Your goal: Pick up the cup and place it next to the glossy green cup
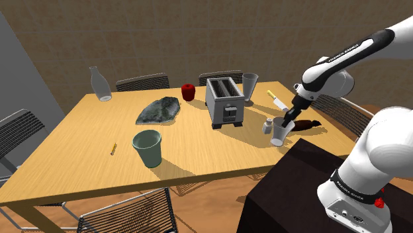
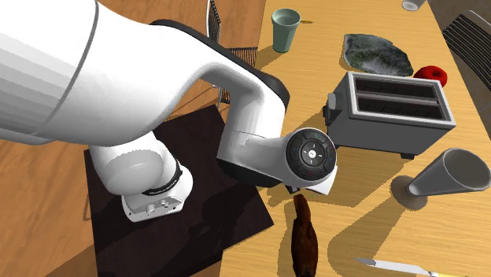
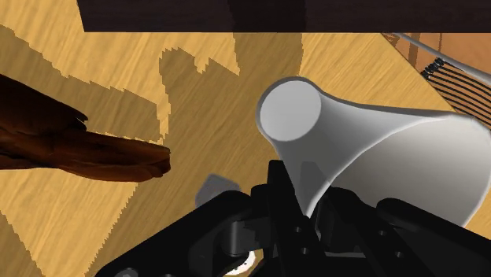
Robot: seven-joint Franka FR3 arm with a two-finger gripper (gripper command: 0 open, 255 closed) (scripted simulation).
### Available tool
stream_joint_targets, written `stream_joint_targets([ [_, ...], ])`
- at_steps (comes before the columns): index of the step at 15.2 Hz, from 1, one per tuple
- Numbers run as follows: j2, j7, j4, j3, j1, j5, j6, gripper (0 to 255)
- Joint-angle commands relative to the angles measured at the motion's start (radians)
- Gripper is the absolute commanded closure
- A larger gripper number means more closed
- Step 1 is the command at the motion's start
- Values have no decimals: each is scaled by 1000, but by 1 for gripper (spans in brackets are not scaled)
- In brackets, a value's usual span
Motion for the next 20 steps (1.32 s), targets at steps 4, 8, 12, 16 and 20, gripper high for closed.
stream_joint_targets([
  [4,-85,64,15,64,-71,-61,-98,255],
  [8,-143,101,34,102,-105,-87,-174,255],
  [12,-195,131,57,135,-128,-102,-246,255],
  [16,-239,157,85,162,-144,-110,-316,255],
  [20,-277,179,116,186,-154,-113,-383,255],
])
